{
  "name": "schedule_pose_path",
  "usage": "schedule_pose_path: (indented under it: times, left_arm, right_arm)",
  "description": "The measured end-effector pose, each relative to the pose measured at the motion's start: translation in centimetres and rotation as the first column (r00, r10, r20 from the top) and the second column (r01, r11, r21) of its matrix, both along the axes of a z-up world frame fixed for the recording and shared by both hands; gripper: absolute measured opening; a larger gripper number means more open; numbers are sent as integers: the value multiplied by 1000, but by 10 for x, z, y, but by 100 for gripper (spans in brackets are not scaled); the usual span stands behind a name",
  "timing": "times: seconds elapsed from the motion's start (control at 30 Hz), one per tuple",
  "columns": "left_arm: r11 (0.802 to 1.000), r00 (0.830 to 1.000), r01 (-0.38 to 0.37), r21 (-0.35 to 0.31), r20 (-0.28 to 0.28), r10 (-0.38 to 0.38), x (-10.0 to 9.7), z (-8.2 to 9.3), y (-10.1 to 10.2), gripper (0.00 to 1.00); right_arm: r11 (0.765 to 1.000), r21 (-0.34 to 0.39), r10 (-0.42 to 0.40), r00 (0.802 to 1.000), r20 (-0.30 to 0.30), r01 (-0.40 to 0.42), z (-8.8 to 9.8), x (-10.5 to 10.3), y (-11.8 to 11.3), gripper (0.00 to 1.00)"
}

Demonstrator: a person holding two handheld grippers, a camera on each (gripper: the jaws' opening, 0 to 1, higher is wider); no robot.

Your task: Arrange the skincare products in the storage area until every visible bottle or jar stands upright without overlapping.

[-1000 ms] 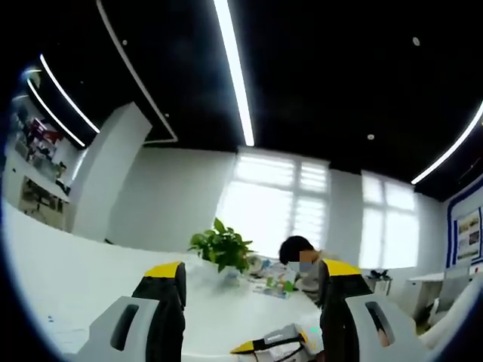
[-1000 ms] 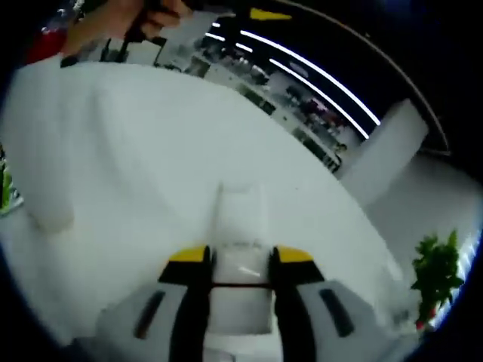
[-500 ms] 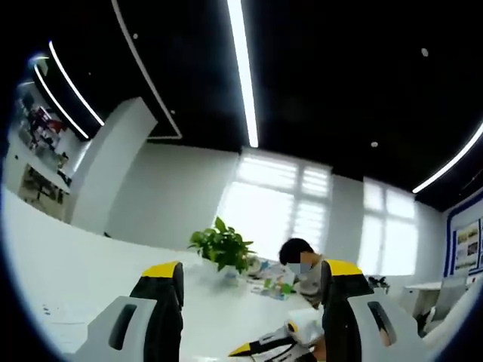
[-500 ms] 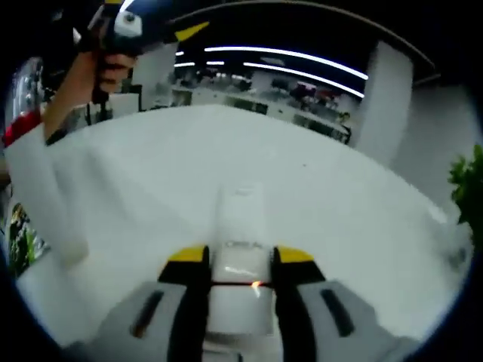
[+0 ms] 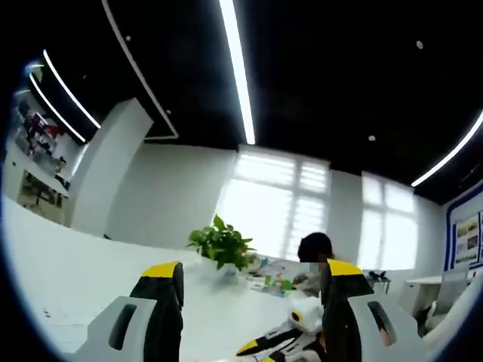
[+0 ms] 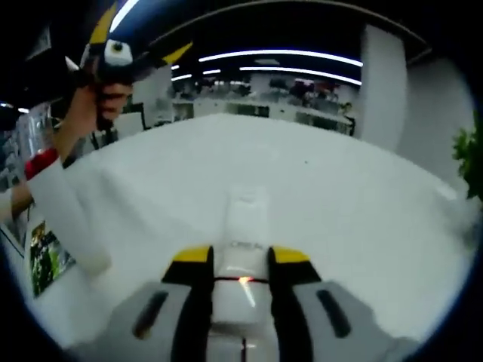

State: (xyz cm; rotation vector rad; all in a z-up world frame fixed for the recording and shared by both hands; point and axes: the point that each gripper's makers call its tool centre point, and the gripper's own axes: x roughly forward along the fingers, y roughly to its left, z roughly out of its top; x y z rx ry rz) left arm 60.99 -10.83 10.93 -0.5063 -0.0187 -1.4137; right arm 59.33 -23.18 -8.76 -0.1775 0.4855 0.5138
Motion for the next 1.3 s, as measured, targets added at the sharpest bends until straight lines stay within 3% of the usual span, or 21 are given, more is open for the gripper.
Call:
schedule_pose_path:
  times: [0.1, 0.33, 0.5, 0.67, 1.3]
  left_arm:
    - [1000, 1000, -1, 8, 2, 1, 0, -2, -1, 76]
    - [1000, 1000, 4, 8, 3, -4, -1, -2, -1, 76]
    - [1000, 1000, 11, 10, -9, -11, 0, -4, -2, 76]
    - [1000, 1000, 9, 14, -11, -8, 0, -6, -3, 76]
    - [999, 999, 19, 47, -26, -18, 0, -21, -11, 76]
  right_arm:
    - [1000, 24, -3, 1000, -16, 3, -2, -4, 0, 33]
    - [999, -53, -9, 998, -68, 6, -16, -10, 2, 36]
    - [998, -52, -22, 995, -95, 17, -21, -10, -4, 34]
    - [999, -32, -25, 995, -95, 22, -20, -11, -4, 34]
    - [997, -70, -29, 990, -137, 20, -24, -11, -2, 33]
